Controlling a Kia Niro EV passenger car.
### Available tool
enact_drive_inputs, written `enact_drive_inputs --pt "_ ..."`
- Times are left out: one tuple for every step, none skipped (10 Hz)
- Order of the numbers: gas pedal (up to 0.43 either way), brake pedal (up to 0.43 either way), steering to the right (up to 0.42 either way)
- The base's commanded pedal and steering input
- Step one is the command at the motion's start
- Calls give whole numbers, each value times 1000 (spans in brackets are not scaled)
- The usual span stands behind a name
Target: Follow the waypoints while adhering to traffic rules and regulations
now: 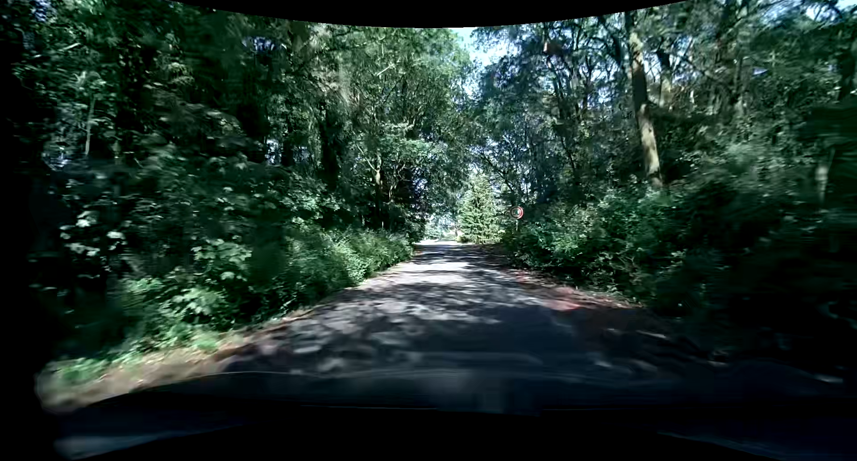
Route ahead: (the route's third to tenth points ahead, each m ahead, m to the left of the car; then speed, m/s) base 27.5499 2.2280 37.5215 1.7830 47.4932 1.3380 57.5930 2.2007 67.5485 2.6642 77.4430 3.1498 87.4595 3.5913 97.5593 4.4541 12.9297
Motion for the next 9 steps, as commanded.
enact_drive_inputs --pt "209 6 -7" --pt "209 6 -6" --pt "209 6 -4" --pt "209 6 -3" --pt "209 6 -3" --pt "209 6 -3" --pt "209 6 -3" --pt "209 6 -2" --pt "209 6 -2"
